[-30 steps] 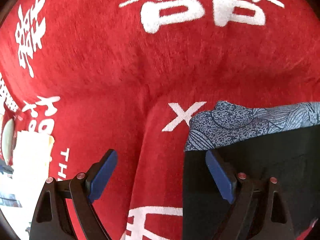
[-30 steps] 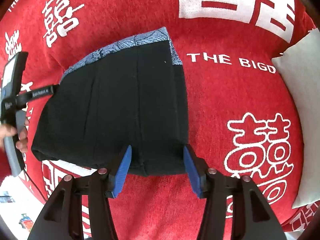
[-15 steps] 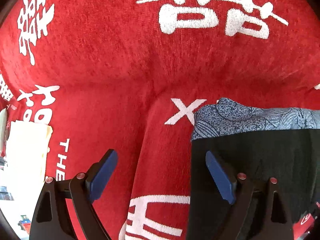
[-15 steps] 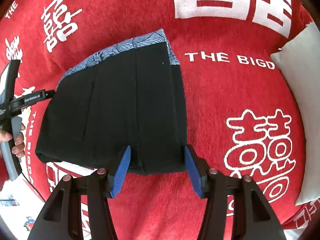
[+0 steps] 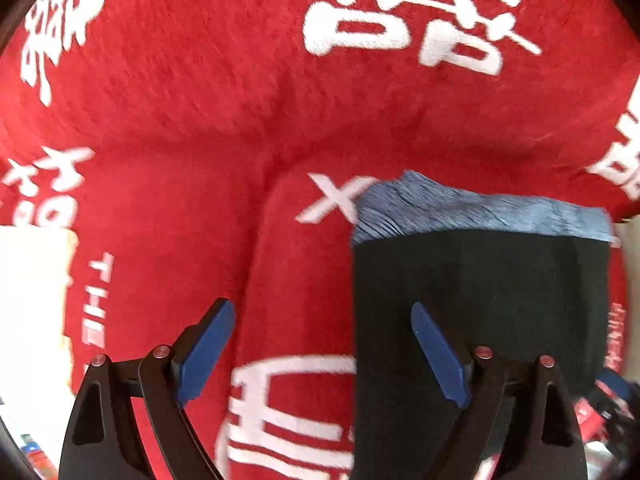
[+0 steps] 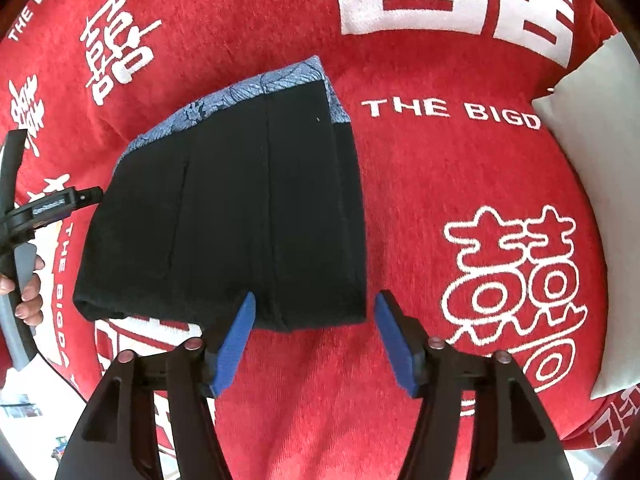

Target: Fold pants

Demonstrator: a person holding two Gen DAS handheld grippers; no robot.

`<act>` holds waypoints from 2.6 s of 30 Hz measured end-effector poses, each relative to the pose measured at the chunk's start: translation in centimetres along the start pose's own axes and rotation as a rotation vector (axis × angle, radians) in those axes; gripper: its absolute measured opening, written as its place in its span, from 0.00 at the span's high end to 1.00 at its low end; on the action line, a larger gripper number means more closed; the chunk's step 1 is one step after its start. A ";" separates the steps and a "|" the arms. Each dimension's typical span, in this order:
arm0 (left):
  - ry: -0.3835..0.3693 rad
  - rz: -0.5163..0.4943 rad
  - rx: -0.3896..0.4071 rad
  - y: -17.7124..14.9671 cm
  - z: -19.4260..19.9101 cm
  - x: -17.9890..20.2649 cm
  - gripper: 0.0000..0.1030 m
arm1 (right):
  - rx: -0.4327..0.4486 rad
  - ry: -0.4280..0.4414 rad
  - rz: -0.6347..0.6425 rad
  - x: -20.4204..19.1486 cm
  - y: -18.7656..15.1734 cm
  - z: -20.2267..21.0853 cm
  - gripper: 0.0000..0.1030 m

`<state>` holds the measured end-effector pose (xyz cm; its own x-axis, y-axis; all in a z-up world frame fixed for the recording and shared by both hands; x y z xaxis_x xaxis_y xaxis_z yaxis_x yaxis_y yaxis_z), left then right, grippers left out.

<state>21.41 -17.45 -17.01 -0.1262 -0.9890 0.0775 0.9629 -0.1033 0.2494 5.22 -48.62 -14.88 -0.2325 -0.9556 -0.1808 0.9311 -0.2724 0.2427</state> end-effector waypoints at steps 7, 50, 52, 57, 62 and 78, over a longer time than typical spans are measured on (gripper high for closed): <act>-0.145 -0.028 -0.068 -2.1 0.3 0.5 0.12 | 0.006 0.203 -0.095 1.4 0.1 0.9 0.29; -0.576 -0.096 -0.192 -0.8 -0.9 5.0 0.39 | -0.201 0.701 -0.270 2.1 7.8 -5.9 0.57; -0.591 -0.088 -0.191 -1.0 -0.2 5.1 0.39 | -0.201 0.709 -0.269 1.8 7.5 -5.0 0.58; -0.604 -0.095 -0.195 -2.5 2.2 6.0 0.39 | -0.214 0.718 -0.272 0.9 6.1 -3.0 0.58; -0.602 -0.093 -0.204 -4.8 4.1 6.3 0.39 | -0.214 0.736 -0.303 0.6 3.3 -0.8 0.58; -0.310 -0.059 -0.170 -10.9 1.5 4.0 0.07 | -0.165 0.499 -0.218 1.1 -2.4 -2.7 0.43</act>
<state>10.03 -20.13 -17.99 -0.2238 -0.9044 0.3631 0.9745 -0.2011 0.0997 3.47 -48.73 -18.26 -0.3005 -0.6993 -0.6486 0.9173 -0.3982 0.0043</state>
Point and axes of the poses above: each gripper's, at about its wrist camera, not at the fingertips, and z roughly against the way its jaws point, x to its right, y to its top, the point moved 6 cm from there along -z, roughly the way its jaws point, and after that the axes turned 4 degrees about x, right-handed, at the moved point
